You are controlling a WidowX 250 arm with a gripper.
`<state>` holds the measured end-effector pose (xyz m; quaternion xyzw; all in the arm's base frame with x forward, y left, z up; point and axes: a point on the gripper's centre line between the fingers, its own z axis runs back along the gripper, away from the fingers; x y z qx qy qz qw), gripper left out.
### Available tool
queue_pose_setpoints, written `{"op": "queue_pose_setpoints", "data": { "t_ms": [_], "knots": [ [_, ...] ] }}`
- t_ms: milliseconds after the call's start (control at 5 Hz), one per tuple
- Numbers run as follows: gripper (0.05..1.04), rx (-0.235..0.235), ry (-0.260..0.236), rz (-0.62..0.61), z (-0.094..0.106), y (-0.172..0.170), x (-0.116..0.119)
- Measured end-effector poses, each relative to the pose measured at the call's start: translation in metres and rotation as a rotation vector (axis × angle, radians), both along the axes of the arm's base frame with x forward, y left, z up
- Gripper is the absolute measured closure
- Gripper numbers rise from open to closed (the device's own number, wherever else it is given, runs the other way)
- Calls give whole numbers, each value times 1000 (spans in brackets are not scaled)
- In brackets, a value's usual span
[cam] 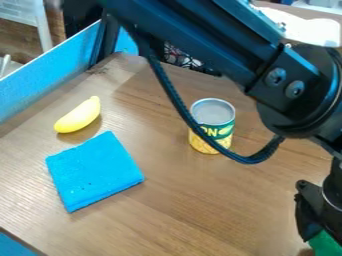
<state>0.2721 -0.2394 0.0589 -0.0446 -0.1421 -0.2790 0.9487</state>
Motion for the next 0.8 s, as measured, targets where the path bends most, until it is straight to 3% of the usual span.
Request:
{"op": "queue_pose_setpoints", "data": {
  "t_ms": [800],
  "knots": [
    [92, 16, 31, 34, -11, -8, 9]
  ]
}}
